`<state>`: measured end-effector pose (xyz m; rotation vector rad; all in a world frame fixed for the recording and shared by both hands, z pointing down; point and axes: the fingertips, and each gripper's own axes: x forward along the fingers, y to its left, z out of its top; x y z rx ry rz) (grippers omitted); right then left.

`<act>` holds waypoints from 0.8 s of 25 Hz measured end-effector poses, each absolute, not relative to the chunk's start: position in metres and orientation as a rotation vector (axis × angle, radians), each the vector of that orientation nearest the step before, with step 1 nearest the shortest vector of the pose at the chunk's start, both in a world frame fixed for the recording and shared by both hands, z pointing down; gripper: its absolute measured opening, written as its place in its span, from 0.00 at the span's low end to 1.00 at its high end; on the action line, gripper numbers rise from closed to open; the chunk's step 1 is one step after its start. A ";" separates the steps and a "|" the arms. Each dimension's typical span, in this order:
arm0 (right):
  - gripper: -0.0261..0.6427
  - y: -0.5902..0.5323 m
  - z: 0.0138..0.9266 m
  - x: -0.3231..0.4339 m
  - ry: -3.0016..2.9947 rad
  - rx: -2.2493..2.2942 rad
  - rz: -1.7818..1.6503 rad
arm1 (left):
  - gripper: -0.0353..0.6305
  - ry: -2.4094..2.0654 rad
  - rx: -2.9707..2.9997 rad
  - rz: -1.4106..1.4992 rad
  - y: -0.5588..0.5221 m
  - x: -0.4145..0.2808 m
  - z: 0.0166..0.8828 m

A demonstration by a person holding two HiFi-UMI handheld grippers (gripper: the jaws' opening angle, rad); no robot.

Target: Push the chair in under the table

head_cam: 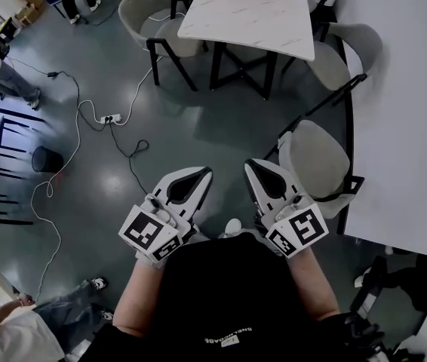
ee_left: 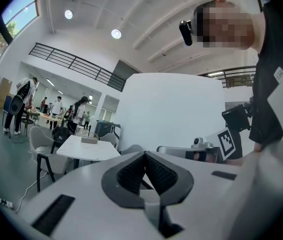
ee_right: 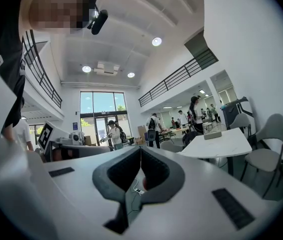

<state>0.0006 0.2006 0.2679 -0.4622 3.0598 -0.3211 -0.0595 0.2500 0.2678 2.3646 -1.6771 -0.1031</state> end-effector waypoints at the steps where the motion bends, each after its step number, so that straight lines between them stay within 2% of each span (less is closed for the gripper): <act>1: 0.05 0.197 0.269 0.007 3.056 -0.471 -0.331 | 0.06 -1.670 2.359 -0.105 0.247 -0.053 0.269; 10: 0.05 0.167 0.288 0.041 3.043 -0.565 -0.407 | 0.06 -1.613 2.336 -0.087 0.217 -0.024 0.285; 20: 0.05 0.112 0.308 0.008 3.053 -0.745 -0.433 | 0.06 -1.476 2.354 -0.130 0.154 -0.069 0.304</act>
